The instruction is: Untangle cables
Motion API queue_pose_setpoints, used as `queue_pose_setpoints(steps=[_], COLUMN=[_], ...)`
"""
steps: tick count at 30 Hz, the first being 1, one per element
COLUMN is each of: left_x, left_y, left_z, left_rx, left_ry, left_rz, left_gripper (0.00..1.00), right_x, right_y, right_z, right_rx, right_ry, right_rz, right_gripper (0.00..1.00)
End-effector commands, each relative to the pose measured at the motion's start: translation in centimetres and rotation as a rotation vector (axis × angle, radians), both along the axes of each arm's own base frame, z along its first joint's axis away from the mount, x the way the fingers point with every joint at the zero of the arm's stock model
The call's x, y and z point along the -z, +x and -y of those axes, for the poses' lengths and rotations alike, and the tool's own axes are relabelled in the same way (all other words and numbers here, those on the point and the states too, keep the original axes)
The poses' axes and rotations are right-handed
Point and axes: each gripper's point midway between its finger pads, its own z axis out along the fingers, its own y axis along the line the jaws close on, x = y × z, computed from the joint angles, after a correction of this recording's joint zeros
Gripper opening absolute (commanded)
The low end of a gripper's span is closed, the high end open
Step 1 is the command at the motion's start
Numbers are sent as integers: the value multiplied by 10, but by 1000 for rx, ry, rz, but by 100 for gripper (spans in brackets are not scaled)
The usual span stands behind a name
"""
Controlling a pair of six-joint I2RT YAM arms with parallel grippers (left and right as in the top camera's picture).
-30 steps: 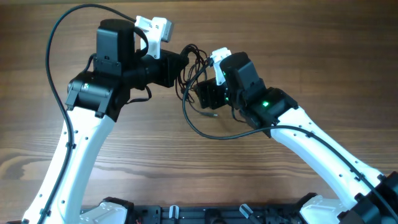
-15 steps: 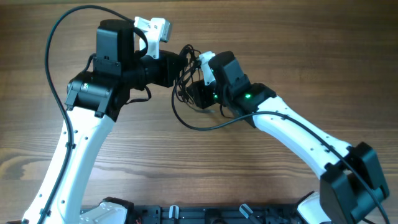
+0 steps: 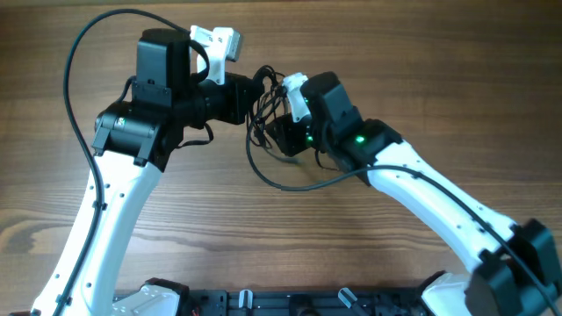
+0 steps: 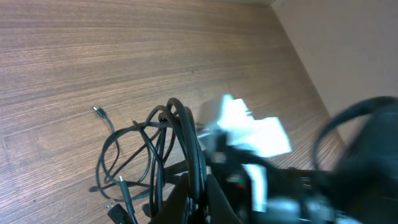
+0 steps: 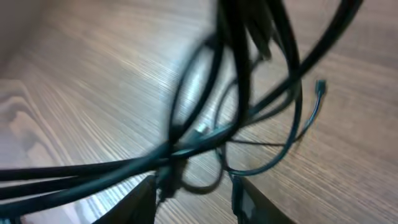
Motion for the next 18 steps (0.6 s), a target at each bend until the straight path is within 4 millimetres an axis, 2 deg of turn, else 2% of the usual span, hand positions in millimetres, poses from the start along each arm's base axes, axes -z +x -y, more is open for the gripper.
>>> queue_pose_setpoints(steps=[1,8,12,16,18], left_x=[-17,-43,-52,-54,-46], left_y=[-5,-19,-24,-25,-17], left_z=[0,25,26,24,16], left_rx=[7,137,144,137,74], left_ry=[-26,-189,-209,-206,-160], left_rz=[35,35,50,58,53], left_gripper=[4,4,4,4,4], right_x=[-24,-25,-27,-28,-27], right_y=[-4,-4,-2,-1,-4], right_z=[0,-1,-2,-1,2], right_rx=[-12,-12,-12,11,14], right_ry=[42,46,51,63,49], right_rz=[39,43,51,44,31], right_gripper=[41,39,4,4,4])
